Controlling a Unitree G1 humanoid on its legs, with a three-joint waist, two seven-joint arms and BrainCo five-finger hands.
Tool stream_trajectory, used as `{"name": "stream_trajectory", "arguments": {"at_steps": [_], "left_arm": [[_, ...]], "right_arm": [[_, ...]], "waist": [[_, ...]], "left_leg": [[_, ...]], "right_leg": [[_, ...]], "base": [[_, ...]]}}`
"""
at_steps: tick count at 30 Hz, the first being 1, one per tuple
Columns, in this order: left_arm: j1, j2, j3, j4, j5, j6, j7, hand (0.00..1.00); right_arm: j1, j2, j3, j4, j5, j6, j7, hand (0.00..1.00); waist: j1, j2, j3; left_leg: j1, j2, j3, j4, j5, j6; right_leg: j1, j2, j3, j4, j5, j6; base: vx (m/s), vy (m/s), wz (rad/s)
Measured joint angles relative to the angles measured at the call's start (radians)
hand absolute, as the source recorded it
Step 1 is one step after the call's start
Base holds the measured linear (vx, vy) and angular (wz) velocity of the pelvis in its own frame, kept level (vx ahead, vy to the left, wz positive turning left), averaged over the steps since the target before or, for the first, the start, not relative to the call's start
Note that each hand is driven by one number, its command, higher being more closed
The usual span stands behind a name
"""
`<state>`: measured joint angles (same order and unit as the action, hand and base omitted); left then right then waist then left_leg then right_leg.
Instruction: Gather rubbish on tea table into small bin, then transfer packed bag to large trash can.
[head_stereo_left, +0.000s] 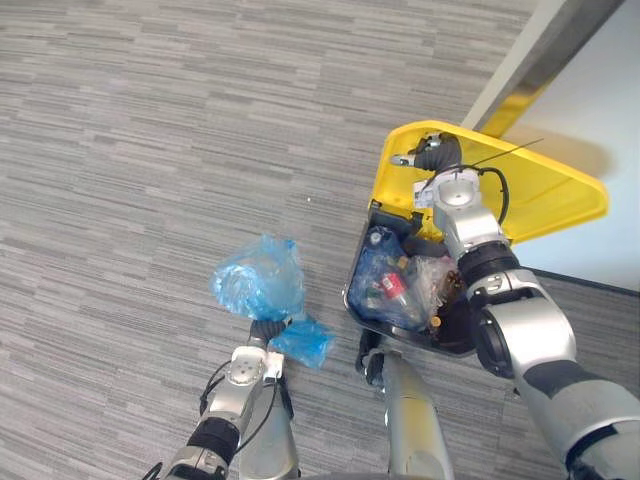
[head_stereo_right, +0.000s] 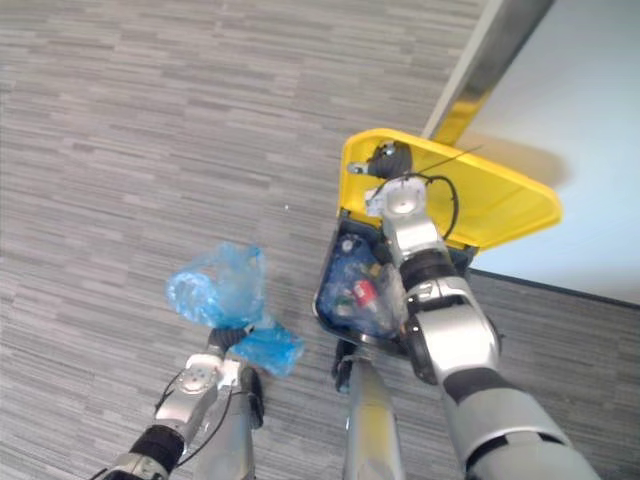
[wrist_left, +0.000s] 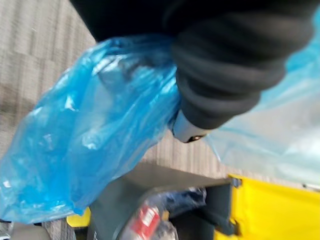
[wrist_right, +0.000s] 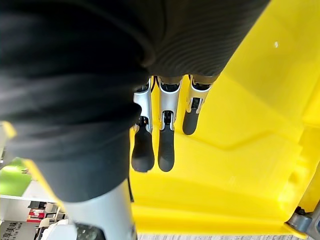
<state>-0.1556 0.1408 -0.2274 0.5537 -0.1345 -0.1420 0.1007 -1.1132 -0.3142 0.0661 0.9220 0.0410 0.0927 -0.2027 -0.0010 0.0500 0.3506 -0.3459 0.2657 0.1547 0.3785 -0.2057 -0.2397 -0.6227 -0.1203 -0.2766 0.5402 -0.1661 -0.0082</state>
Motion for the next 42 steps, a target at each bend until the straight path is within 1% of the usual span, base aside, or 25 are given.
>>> {"name": "stream_trajectory", "arguments": {"at_steps": [5, 6, 10, 11, 12, 13, 14, 15, 18, 20, 23, 24, 26, 27, 28, 29, 30, 31, 33, 35, 37, 38, 42], "left_arm": [[0.007, -0.001, -0.029, -0.080, -0.029, -0.004, -0.017, 1.00], [0.006, -0.001, -0.034, -0.121, -0.044, -0.007, -0.018, 1.00], [0.000, 0.000, -0.038, -0.221, -0.076, -0.016, -0.019, 1.00], [-0.015, 0.000, -0.047, -0.247, -0.087, -0.018, -0.020, 1.00], [-0.019, 0.003, -0.050, -0.289, -0.111, -0.020, -0.026, 1.00], [-0.019, 0.004, -0.050, -0.302, -0.117, -0.021, -0.026, 1.00], [-0.021, 0.004, -0.056, -0.343, -0.130, -0.022, -0.027, 1.00], [-0.039, 0.008, -0.077, -0.382, -0.147, -0.029, -0.037, 1.00], [-0.067, 0.014, -0.111, -0.438, -0.172, -0.049, -0.050, 1.00], [-0.085, 0.017, -0.143, -0.483, -0.193, -0.050, -0.065, 1.00], [-0.119, 0.011, -0.188, -0.522, -0.215, -0.051, -0.071, 1.00], [-0.135, 0.002, -0.204, -0.535, -0.222, -0.051, -0.076, 1.00], [-0.168, -0.004, -0.233, -0.536, -0.222, -0.051, -0.083, 1.00], [-0.198, -0.006, -0.266, -0.537, -0.221, -0.051, -0.084, 1.00], [-0.217, -0.011, -0.279, -0.542, -0.221, -0.051, -0.084, 1.00], [-0.225, -0.015, -0.283, -0.541, -0.221, -0.051, -0.084, 1.00], [-0.253, -0.025, -0.287, -0.538, -0.220, -0.051, -0.083, 1.00], [-0.300, -0.031, -0.311, -0.528, -0.219, -0.051, -0.083, 1.00], [-0.339, -0.033, -0.340, -0.519, -0.211, -0.051, -0.080, 1.00], [-0.358, -0.038, -0.355, -0.519, -0.199, -0.051, -0.078, 1.00], [-0.416, -0.047, -0.382, -0.482, -0.180, -0.050, -0.065, 1.00], [-0.455, -0.053, -0.384, -0.445, -0.167, -0.049, -0.061, 1.00], [-0.522, -0.086, -0.380, -0.340, -0.090, -0.045, -0.038, 1.00]], "right_arm": [[-0.009, -0.014, 0.018, 0.011, -0.001, 0.000, 0.007, 0.00], [-0.015, -0.016, 0.018, 0.019, -0.002, 0.000, 0.007, 0.00], [-0.025, -0.032, 0.021, 0.020, -0.004, 0.000, 0.009, 0.00], [-0.025, -0.048, 0.024, 0.019, -0.011, 0.000, 0.010, 0.00], [-0.025, -0.049, 0.025, 0.019, -0.028, 0.000, 0.011, 0.00], [-0.025, -0.049, 0.026, 0.019, -0.033, 0.000, 0.014, 0.00], [-0.025, -0.050, 0.027, 0.015, -0.043, 0.000, 0.021, 0.00], [-0.025, -0.065, 0.029, 0.010, -0.045, 0.000, 0.030, 0.00], [-0.025, -0.080, 0.057, -0.004, -0.066, 0.000, 0.038, 0.00], [-0.025, -0.080, 0.061, -0.008, -0.089, -0.005, 0.054, 0.00], [-0.024, -0.083, 0.061, -0.008, -0.122, -0.005, 0.067, 0.00], [-0.023, -0.088, 0.061, -0.008, -0.136, -0.005, 0.071, 0.00], [-0.014, -0.108, 0.061, -0.008, -0.175, -0.005, 0.074, 0.00], [0.000, -0.128, 0.061, -0.017, -0.210, -0.005, 0.077, 0.00], [0.018, -0.127, 0.061, -0.056, -0.239, -0.005, 0.084, 0.00], [0.030, -0.126, 0.061, -0.078, -0.242, -0.005, 0.086, 0.00], [0.069, -0.134, 0.062, -0.135, -0.262, -0.007, 0.086, 0.00], [0.086, -0.156, 0.062, -0.164, -0.281, -0.006, 0.086, 0.00], [0.093, -0.164, 0.063, -0.168, -0.287, -0.006, 0.087, 0.00], [0.116, -0.164, 0.063, -0.204, -0.287, -0.006, 0.087, 0.00], [0.146, -0.166, 0.063, -0.255, -0.287, -0.006, 0.088, 0.00], [0.158, -0.166, 0.064, -0.275, -0.287, -0.006, 0.096, 0.00], [0.183, -0.167, 0.064, -0.328, -0.288, -0.006, 0.103, 0.00]], "waist": [[-0.015, 0.002, 0.013], [-0.016, 0.002, 0.013], [-0.020, 0.004, 0.028], [-0.025, 0.004, 0.033], [-0.034, 0.003, 0.034], [-0.035, 0.004, 0.034], [-0.037, 0.007, 0.037], [-0.047, 0.008, 0.045], [-0.054, 0.004, 0.053], [-0.057, 0.003, 0.053], [-0.057, 0.002, 0.054], [-0.057, 0.002, 0.054], [-0.057, -0.001, 0.055], [-0.057, -0.004, 0.056], [-0.050, -0.004, 0.056], [-0.049, -0.003, 0.056], [-0.063, -0.003, 0.056], [-0.071, -0.016, 0.062], [-0.070, -0.039, 0.058], [-0.070, -0.038, 0.057], [-0.070, -0.038, 0.057], [-0.068, -0.038, 0.057], [-0.071, -0.039, 0.057]], "left_leg": [[0.001, 0.001, -0.006, 0.009, -0.002, -0.004], [0.000, -0.001, -0.007, 0.011, -0.003, -0.006], [-0.017, 0.002, -0.011, 0.049, -0.013, 0.002], [-0.020, -0.005, -0.020, 0.042, -0.017, -0.005], [-0.021, -0.013, -0.028, 0.048, -0.017, -0.006], [-0.022, -0.014, -0.027, 0.053, -0.017, -0.005], [-0.027, -0.011, -0.029, 0.076, -0.028, 0.010], [-0.031, -0.013, -0.030, 0.080, -0.038, 0.003], [-0.031, -0.015, -0.030, 0.078, -0.040, -0.001], [-0.029, -0.014, -0.029, 0.078, -0.041, -0.002], [-0.031, -0.011, -0.029, 0.098, -0.043, -0.002], [-0.038, -0.006, -0.028, 0.121, -0.055, 0.002], [-0.040, -0.004, -0.026, 0.124, -0.068, -0.002], [-0.035, -0.010, -0.026, 0.125, -0.068, -0.002], [-0.041, 0.000, -0.025, 0.217, -0.090, 0.014], [-0.040, 0.008, -0.022, 0.263, -0.114, 0.025], [-0.029, 0.031, -0.006, 0.290, -0.165, 0.030], [-0.017, 0.030, 0.005, 0.273, -0.203, 0.018], [-0.006, 0.021, 0.025, 0.261, -0.211, 0.020], [0.007, 0.021, 0.031, 0.244, -0.216, 0.021], [0.011, 0.037, 0.041, 0.233, -0.212, 0.015], [0.014, 0.053, 0.051, 0.236, -0.209, 0.010], [0.013, 0.059, 0.061, 0.236, -0.215, 0.004]], "right_leg": [[0.010, 0.000, -0.005, -0.006, 0.003, 0.003], [0.011, -0.001, -0.006, -0.015, 0.004, 0.001], [0.012, -0.003, -0.013, -0.014, 0.006, -0.001], [0.012, -0.008, -0.013, -0.013, 0.009, 0.003], [0.012, -0.015, -0.015, -0.019, 0.010, 0.003], [0.012, -0.016, -0.016, -0.018, 0.010, 0.004], [0.012, -0.015, -0.017, -0.012, 0.008, 0.006], [0.011, -0.020, -0.012, 0.001, 0.006, 0.009], [0.011, -0.021, -0.008, 0.004, 0.008, 0.009], [0.008, -0.019, -0.004, 0.008, 0.008, 0.010], [0.006, -0.018, -0.004, 0.008, 0.006, 0.013], [0.003, -0.016, -0.003, 0.016, 0.003, 0.017], [0.002, -0.015, 0.003, 0.023, 0.000, 0.022], [0.002, -0.017, 0.008, 0.019, -0.001, 0.023], [-0.005, -0.010, 0.010, 0.031, -0.012, 0.026], [-0.008, -0.001, 0.018, 0.040, -0.016, 0.021], [-0.018, 0.002, 0.018, 0.075, -0.020, 0.019], [-0.034, -0.004, 0.031, 0.114, -0.029, 0.025], [-0.049, -0.004, 0.057, 0.118, -0.028, 0.025], [-0.048, 0.000, 0.067, 0.119, -0.030, 0.023], [-0.053, 0.018, 0.085, 0.122, -0.032, 0.022], [-0.059, 0.032, 0.102, 0.136, -0.032, 0.022], [-0.085, 0.036, 0.115, 0.169, -0.032, 0.022]], "base": [[-0.01, 0.003, 0.02], [0.00, 0.000, 0.00], [-0.01, 0.017, 0.00], [-0.03, 0.036, 0.19], [-0.01, 0.041, 0.16], [0.02, 0.036, -0.04], [0.01, 0.051, -0.07], [0.00, 0.041, -0.04], [0.01, 0.021, 0.02], [0.03, -0.006, -0.04], [0.01, -0.004, -0.06], [-0.02, 0.018, -0.12], [-0.01, 0.008, -0.05], [0.03, 0.022, -0.17], [0.03, 0.022, -0.29], [0.06, 0.059, -0.43], [0.05, 0.072, -0.22], [0.05, 0.089, -0.13], [0.02, 0.054, -0.16], [0.07, 0.010, -0.09], [0.11, -0.028, -0.06], [0.08, -0.023, -0.10], [0.05, -0.010, -0.06]]}}
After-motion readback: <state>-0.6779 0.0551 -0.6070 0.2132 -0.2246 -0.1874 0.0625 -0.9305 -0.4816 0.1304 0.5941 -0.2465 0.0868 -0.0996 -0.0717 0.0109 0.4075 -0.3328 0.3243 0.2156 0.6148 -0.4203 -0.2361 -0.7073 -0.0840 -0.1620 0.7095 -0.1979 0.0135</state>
